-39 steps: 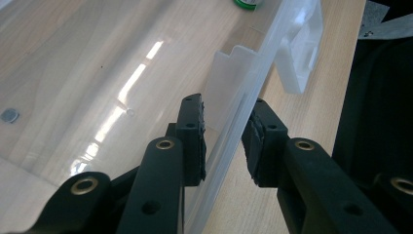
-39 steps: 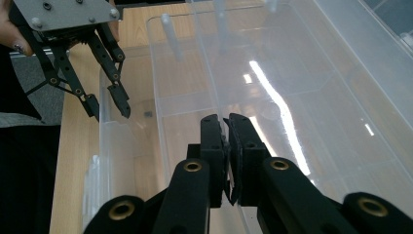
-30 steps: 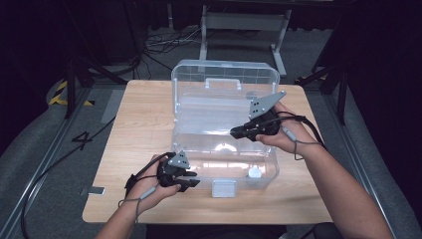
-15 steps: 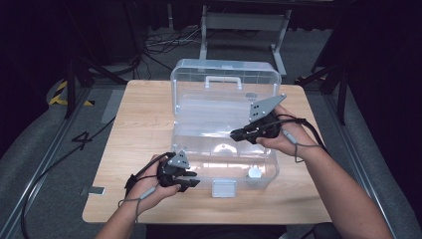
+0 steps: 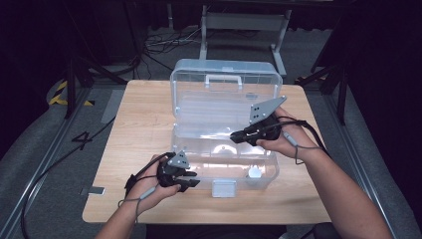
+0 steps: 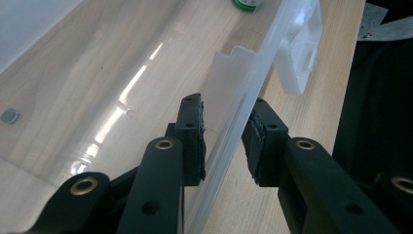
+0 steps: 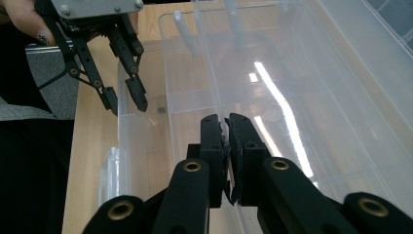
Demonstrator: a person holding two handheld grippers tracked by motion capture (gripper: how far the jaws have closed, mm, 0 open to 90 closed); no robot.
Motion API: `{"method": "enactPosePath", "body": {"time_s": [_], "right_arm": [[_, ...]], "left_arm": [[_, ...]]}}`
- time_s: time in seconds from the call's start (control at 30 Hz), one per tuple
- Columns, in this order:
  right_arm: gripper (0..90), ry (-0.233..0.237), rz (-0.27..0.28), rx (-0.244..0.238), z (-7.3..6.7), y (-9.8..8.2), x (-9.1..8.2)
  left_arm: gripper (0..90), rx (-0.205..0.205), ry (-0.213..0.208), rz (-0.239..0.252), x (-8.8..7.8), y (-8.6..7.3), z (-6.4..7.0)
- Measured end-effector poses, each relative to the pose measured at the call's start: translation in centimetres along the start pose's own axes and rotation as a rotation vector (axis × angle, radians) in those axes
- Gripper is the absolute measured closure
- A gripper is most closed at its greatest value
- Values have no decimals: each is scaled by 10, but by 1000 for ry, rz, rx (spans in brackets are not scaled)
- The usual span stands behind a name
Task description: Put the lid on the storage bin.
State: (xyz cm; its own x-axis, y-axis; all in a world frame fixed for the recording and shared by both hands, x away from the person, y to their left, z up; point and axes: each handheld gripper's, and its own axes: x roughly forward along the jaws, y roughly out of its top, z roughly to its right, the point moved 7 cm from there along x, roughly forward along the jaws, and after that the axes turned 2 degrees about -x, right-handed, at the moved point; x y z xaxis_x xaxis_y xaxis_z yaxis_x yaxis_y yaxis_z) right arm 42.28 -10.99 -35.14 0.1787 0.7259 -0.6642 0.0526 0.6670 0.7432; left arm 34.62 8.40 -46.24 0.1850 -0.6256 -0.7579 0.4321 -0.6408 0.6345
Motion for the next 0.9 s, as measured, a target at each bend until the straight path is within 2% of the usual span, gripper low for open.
{"method": "enactPosePath", "body": {"time_s": [0.9], "right_arm": [[861,22,-1,1,-7,-3,1]], "left_arm": [[708,-1,0,6,0,0,0]]}}
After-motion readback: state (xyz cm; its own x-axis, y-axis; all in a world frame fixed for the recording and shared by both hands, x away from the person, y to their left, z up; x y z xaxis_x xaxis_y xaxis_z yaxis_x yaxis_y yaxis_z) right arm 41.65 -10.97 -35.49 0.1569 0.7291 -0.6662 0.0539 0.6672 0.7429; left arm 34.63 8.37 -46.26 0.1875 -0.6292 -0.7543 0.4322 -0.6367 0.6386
